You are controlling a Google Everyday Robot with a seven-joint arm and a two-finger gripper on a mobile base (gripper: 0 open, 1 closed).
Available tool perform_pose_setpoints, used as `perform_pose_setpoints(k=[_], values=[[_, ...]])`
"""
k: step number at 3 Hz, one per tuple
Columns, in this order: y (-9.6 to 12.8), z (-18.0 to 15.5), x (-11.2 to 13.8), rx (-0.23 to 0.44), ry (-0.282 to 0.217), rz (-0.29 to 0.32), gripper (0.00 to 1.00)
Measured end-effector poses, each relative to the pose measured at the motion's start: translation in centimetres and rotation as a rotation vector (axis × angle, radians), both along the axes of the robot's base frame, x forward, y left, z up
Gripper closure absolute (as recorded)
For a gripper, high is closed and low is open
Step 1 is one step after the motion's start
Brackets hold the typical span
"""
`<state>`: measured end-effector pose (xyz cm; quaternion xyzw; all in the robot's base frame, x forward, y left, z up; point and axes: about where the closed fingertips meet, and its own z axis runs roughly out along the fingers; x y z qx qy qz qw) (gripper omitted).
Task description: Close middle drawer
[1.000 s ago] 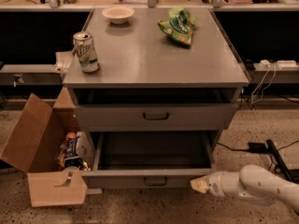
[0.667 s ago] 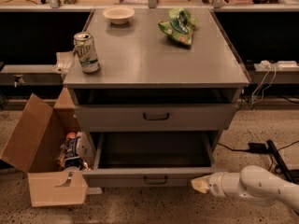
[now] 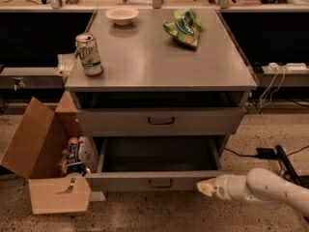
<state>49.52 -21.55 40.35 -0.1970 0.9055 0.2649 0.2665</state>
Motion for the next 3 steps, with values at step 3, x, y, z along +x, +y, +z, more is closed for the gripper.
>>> perform_pose_setpoints(k=[3], values=[[0.2, 0.2, 2.4, 0.004, -0.006, -0.019, 1.0]])
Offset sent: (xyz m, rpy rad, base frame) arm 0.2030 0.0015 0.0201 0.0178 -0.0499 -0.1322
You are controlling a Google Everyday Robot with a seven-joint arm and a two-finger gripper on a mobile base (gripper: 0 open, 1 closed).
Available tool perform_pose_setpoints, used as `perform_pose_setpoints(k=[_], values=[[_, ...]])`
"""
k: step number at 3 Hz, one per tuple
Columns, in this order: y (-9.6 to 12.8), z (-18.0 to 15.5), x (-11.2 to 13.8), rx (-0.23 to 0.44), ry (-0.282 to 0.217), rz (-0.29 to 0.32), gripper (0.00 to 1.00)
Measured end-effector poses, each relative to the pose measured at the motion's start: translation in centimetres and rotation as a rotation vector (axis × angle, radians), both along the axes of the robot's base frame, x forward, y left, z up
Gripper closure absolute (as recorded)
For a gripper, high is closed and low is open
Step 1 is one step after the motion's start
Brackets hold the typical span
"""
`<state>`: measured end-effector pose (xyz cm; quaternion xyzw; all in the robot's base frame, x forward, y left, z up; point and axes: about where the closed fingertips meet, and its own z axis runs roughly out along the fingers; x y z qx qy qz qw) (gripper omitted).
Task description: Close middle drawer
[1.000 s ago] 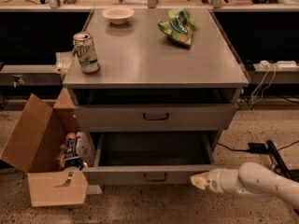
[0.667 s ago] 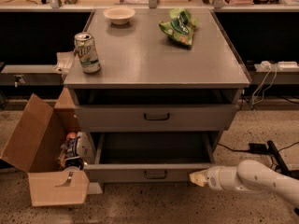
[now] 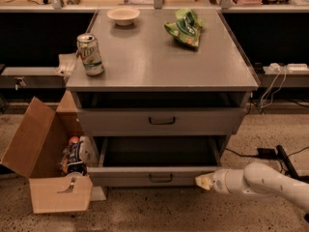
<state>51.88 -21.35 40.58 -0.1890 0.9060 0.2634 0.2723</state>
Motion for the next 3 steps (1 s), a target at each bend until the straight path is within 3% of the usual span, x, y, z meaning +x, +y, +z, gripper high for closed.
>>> perform_pose_setpoints(k=[3], values=[[0.2, 0.1, 2.3, 0.004, -0.004, -0.014, 1.0]])
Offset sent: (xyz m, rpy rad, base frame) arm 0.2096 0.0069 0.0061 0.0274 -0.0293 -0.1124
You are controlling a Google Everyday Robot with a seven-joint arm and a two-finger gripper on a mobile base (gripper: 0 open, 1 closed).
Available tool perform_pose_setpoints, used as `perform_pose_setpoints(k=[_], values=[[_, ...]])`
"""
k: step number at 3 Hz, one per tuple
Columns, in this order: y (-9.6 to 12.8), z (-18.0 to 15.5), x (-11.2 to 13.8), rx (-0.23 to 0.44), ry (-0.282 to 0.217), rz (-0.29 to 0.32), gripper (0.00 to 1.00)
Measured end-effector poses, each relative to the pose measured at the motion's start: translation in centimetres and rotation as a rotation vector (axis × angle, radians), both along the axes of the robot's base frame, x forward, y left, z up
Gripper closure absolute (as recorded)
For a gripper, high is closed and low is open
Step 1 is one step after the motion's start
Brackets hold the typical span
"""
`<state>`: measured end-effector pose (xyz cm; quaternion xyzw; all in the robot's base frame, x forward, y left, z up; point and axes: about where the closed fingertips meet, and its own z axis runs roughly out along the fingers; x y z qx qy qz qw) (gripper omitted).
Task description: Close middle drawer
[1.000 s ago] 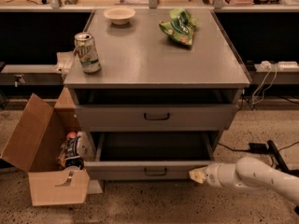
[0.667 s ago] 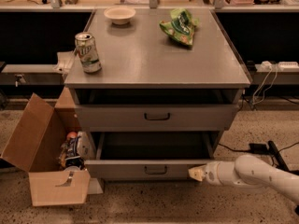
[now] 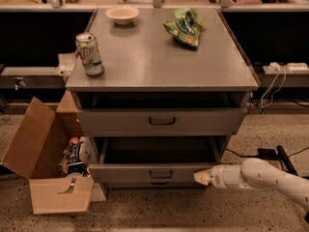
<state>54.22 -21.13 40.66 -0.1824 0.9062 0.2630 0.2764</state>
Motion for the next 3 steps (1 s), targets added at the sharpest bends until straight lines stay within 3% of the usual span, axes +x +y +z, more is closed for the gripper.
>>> perform_pose_setpoints(k=[3], values=[[0.4, 0.3, 2.4, 0.006, -0.018, 0.012, 1.0]])
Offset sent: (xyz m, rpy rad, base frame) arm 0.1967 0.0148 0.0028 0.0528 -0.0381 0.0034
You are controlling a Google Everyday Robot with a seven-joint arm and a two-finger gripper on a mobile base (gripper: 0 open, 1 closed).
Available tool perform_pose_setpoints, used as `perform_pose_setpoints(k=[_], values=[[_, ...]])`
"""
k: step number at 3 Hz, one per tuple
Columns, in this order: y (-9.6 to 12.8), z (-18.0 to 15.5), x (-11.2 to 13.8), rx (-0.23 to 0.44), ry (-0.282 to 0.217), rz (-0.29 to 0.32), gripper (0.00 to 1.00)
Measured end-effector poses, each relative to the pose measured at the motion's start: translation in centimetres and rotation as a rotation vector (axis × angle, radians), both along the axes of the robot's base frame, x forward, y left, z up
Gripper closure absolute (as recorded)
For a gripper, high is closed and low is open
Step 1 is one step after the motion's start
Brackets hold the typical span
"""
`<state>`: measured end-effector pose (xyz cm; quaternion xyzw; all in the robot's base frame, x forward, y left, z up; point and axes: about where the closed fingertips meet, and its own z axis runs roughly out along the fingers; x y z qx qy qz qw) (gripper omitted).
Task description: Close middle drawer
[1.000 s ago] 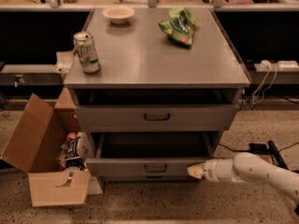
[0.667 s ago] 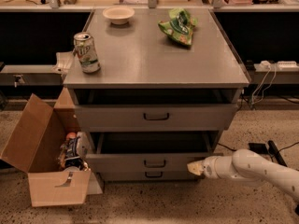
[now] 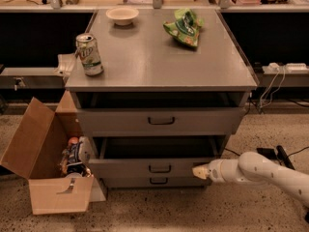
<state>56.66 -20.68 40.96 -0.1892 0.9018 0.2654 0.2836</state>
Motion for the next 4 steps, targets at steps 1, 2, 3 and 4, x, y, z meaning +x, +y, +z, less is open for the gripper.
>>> perform_pose_setpoints(k=[1, 2, 3, 4], values=[[0.3, -0.1, 0.7, 0.004, -0.003, 0.012, 1.0], [0.3, -0.1, 0.6, 0.004, -0.003, 0.012, 1.0], [0.3, 0.0, 1.8, 0.006, -0.014, 0.014, 1.0], [0.3, 0.0, 1.7, 0.006, -0.014, 0.014, 1.0]])
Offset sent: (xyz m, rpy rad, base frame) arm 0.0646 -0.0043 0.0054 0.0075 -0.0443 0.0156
